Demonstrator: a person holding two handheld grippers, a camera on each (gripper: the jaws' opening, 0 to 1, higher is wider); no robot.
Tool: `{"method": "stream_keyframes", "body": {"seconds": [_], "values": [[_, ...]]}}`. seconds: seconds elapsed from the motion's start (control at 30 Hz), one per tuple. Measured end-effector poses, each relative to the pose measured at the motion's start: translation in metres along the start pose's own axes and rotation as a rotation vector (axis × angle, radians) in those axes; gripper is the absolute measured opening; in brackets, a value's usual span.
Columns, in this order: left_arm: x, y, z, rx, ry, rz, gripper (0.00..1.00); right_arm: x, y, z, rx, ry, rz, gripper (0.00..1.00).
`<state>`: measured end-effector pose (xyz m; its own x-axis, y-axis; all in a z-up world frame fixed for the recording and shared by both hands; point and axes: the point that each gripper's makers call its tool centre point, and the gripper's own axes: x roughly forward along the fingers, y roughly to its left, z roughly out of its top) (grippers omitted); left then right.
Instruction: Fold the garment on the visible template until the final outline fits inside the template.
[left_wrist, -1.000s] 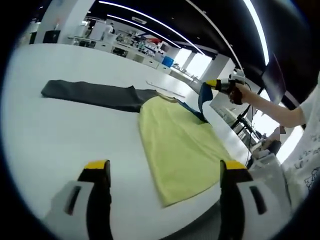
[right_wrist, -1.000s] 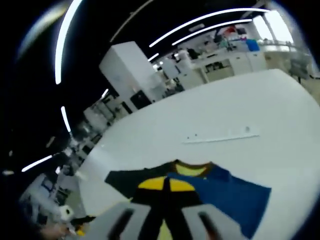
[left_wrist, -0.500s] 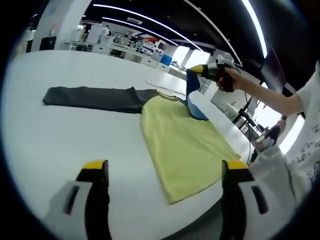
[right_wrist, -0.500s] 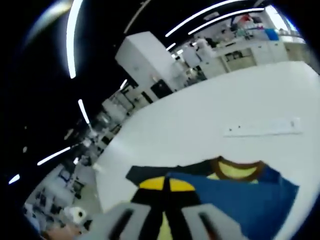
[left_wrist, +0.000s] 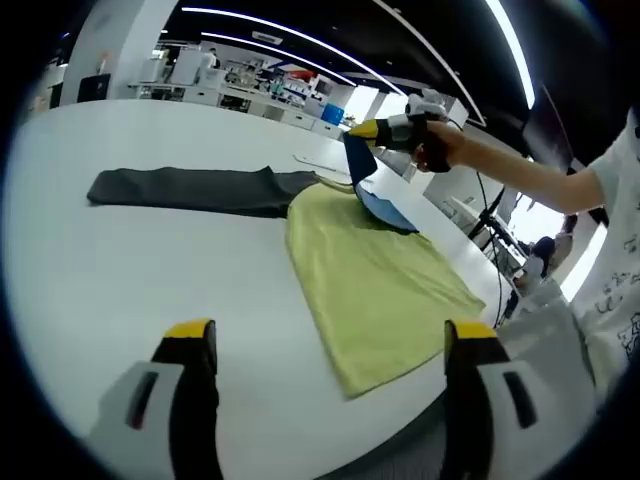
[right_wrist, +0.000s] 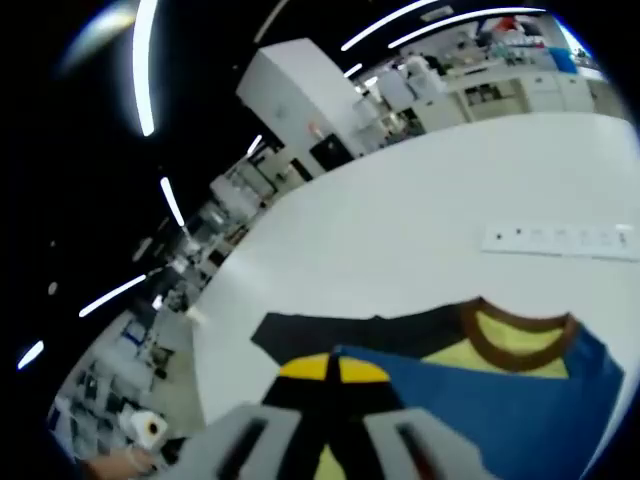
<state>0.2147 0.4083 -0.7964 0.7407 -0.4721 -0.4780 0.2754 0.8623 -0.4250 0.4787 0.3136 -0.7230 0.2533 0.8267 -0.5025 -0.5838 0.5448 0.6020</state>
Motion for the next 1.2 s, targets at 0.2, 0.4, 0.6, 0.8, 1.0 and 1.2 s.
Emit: {"method": "stream_keyframes", "body": {"seconds": [0.2, 0.4, 0.6, 0.8, 1.0, 1.2], "values": [[0.001, 0.002, -0.007, -0.018, 0.010, 0.004, 0.91, 0.028, -0.015, -0.014, 0.014, 0.043, -0.026, 0.00], [0.004, 0.001, -0.008, -0.034, 0.012, 0.006, 0.91, 0.050, -0.020, -0.022, 0.014, 0.063, -0.039, 0.00], [0.007, 0.001, -0.010, -0.043, 0.019, 0.005, 0.90, 0.074, -0.026, -0.033, 0.023, 0.094, -0.058, 0.00], [0.006, 0.001, -0.006, -0.053, 0.007, 0.010, 0.90, 0.085, -0.030, -0.038, 0.003, 0.109, -0.075, 0.00], [0.005, 0.002, -0.005, -0.054, 0.005, 0.021, 0.90, 0.083, -0.031, -0.039, -0.010, 0.106, -0.086, 0.00], [0.004, -0.001, -0.005, -0.054, 0.006, 0.020, 0.90, 0.080, -0.030, -0.039, -0.050, 0.097, -0.078, 0.02]]}}
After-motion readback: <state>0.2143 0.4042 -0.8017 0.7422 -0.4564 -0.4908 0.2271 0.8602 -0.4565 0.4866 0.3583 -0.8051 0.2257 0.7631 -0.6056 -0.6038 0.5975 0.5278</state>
